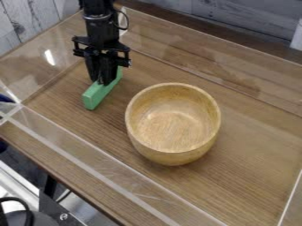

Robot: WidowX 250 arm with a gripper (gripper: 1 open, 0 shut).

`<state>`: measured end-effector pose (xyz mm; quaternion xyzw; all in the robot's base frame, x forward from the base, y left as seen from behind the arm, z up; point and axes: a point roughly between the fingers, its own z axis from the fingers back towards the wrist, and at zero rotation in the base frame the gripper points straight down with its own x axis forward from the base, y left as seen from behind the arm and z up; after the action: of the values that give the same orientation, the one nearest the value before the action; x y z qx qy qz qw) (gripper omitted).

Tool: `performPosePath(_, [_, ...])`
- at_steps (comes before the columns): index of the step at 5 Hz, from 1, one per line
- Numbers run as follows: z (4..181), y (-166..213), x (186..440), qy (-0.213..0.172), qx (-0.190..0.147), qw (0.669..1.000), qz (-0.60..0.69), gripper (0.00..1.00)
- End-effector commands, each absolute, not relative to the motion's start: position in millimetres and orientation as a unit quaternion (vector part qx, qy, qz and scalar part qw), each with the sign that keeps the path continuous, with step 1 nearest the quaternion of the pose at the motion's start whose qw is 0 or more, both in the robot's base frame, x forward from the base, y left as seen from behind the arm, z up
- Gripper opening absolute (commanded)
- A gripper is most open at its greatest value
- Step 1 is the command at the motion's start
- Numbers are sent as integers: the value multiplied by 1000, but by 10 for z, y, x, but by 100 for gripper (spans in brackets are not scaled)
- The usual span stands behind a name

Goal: Remove the green block from inside the brown bowl and put it on the table

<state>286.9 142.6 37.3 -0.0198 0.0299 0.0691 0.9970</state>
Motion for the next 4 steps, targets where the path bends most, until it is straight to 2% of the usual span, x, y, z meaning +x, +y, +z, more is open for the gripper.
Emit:
performPosePath(1, [444, 1446, 2950, 15, -16, 997, 69, 0])
performPosePath(2, [492, 1445, 2948, 16, -17, 997, 69, 100])
performPosePath(3, [546, 1446, 2942, 15, -18, 997, 71, 100])
performPosePath(4, [837, 1417, 2954, -9, -22, 997, 68, 100])
